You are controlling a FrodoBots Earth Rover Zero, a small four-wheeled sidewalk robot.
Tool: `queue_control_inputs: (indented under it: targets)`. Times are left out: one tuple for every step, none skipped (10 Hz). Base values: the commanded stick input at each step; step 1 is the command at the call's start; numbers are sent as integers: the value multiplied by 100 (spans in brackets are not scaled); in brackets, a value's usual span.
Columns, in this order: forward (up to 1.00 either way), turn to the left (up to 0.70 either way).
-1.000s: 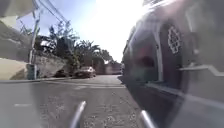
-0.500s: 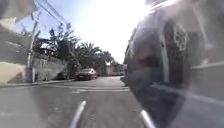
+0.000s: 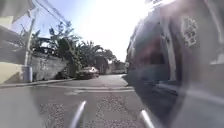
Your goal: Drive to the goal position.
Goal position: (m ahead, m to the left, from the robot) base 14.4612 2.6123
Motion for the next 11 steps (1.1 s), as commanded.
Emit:
queue_control_inputs:
  targets:
    - [85, 0]
    - [85, 0]
    - [85, 0]
    - [85, 0]
    - [85, 0]
    - [85, 0]
    - [85, 0]
    - [85, 0]
    - [85, 0]
    - [81, 0]
    - [70, 0]
